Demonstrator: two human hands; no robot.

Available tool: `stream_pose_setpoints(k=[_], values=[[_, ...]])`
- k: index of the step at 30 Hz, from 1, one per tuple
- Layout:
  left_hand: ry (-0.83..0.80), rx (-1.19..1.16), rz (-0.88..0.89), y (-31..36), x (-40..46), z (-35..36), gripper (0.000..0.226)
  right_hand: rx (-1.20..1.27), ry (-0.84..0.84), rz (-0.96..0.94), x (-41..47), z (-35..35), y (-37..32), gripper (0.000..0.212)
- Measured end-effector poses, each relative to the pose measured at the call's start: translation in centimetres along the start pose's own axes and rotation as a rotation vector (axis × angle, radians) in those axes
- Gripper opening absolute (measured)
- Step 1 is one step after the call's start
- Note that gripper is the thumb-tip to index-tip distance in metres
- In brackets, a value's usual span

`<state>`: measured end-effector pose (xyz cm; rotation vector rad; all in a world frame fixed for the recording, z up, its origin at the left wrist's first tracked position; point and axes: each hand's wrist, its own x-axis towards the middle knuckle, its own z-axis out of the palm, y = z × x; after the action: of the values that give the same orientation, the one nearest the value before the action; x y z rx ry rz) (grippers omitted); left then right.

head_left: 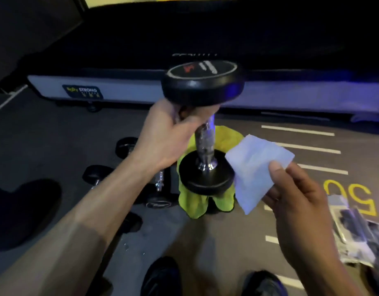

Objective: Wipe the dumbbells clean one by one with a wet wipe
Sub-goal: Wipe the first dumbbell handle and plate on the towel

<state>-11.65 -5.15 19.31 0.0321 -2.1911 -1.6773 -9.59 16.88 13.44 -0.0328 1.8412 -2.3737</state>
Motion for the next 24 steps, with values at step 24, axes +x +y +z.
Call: stream_pose_setpoints(k=[24], values=[[0.080,-0.056,-0.157,-4.2,5.6,3.3,0.017,0.124,-0.091,0.468,7.2,-0.3,-0.9,0.042]])
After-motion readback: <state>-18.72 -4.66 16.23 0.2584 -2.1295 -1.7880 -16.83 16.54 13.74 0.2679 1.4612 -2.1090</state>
